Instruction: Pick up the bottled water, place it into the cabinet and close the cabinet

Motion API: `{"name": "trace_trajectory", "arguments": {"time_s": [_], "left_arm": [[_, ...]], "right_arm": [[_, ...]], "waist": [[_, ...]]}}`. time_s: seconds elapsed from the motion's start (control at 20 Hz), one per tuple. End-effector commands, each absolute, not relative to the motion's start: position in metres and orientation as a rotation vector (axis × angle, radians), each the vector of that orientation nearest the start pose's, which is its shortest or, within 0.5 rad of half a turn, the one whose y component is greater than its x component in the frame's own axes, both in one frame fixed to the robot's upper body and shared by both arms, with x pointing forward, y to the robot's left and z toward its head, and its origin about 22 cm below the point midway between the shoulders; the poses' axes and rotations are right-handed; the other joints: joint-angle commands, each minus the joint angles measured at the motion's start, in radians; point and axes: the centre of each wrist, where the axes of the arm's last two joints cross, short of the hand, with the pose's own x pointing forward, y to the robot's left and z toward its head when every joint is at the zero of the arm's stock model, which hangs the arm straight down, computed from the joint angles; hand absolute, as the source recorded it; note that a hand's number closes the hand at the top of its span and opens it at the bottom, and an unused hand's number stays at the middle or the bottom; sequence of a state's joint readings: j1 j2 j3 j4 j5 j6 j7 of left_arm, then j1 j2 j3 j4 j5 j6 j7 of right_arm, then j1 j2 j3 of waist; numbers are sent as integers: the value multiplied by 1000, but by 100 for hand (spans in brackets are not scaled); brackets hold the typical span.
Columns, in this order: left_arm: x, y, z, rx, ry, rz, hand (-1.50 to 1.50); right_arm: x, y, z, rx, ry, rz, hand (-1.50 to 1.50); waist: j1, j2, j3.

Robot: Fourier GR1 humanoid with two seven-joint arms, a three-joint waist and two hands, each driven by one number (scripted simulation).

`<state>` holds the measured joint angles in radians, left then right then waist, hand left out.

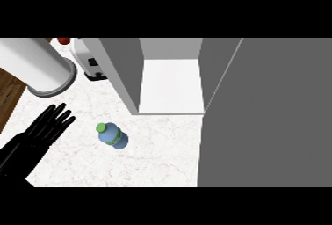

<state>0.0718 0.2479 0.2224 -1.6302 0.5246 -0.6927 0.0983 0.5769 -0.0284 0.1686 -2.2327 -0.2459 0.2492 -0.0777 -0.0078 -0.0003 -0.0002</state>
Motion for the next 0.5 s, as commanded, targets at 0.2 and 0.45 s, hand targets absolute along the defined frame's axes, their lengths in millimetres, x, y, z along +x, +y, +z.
{"name": "trace_trajectory", "arguments": {"time_s": [0.2, 0.45], "left_arm": [[250, 348, 7, -473, -1587, -266, -150], [273, 317, -36, -494, -1521, -285, -150]], "right_arm": [[93, -232, 64, 354, -1818, -34, -150], [101, -236, 59, 356, -1798, -14, -150]], "waist": [[-2, -1, 0], [-6, 2, 0]]}}
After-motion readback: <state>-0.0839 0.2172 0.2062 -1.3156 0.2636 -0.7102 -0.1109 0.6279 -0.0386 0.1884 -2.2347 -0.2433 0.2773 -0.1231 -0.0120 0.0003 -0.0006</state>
